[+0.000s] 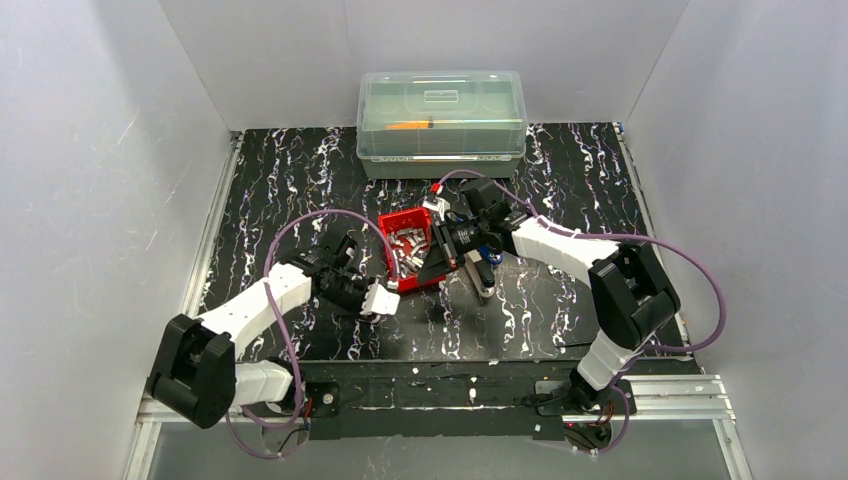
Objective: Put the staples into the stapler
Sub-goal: Place the stapler at the center of the board.
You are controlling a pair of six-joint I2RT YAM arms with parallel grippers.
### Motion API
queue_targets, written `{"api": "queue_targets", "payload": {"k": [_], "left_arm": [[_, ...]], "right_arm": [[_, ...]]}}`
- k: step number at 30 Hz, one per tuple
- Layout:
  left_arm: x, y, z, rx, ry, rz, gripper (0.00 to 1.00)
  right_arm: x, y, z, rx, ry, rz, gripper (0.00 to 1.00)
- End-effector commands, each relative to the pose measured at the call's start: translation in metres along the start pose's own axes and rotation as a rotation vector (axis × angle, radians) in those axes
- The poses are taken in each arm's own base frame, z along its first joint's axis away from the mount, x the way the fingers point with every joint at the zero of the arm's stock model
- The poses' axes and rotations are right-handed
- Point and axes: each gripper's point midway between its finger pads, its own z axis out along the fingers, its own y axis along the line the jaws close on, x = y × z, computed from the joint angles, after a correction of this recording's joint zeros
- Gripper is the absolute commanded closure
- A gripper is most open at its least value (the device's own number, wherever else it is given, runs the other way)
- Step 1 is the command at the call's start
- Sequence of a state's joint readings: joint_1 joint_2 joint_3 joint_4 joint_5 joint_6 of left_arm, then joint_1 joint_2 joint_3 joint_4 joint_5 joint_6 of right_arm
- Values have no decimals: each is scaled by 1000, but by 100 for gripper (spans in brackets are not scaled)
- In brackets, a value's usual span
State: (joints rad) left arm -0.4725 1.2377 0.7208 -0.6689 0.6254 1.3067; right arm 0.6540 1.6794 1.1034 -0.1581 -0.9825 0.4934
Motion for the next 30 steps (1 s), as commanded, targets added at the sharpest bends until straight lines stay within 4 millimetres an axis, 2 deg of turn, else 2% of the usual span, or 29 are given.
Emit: {"api": "queue_targets", "payload": {"k": [1, 2, 5, 11, 13, 16, 19, 23, 26, 30], "left_arm": [[8, 1, 0, 26, 55, 15, 100], [9, 2, 1, 34, 67, 20, 99], [10, 4, 6, 62, 98, 23, 89], [19, 1, 14, 117, 173, 25, 79], [21, -1, 15, 130, 184, 23, 75], [22, -2, 15, 134, 193, 16, 62], [22, -3, 14, 127, 196, 18, 58], [16, 3, 8, 94, 190, 6, 54], [9, 6, 3, 70, 173, 8, 45], [0, 6, -1, 49, 148, 11, 40]], "right_arm": [[-9, 16, -10, -12, -42, -66, 93], [-9, 16, -11, -11, -47, -67, 92], [-9, 17, -14, -6, -63, -66, 92], [-10, 18, -24, 4, -105, -69, 90], [-10, 17, -27, 10, -117, -65, 86], [-11, 15, -31, 16, -133, -66, 80], [-13, 15, -34, 19, -143, -67, 78], [-14, 15, -35, 20, -149, -68, 76], [-15, 15, -35, 19, -149, -69, 75], [-17, 17, -37, 24, -159, -79, 71]]}}
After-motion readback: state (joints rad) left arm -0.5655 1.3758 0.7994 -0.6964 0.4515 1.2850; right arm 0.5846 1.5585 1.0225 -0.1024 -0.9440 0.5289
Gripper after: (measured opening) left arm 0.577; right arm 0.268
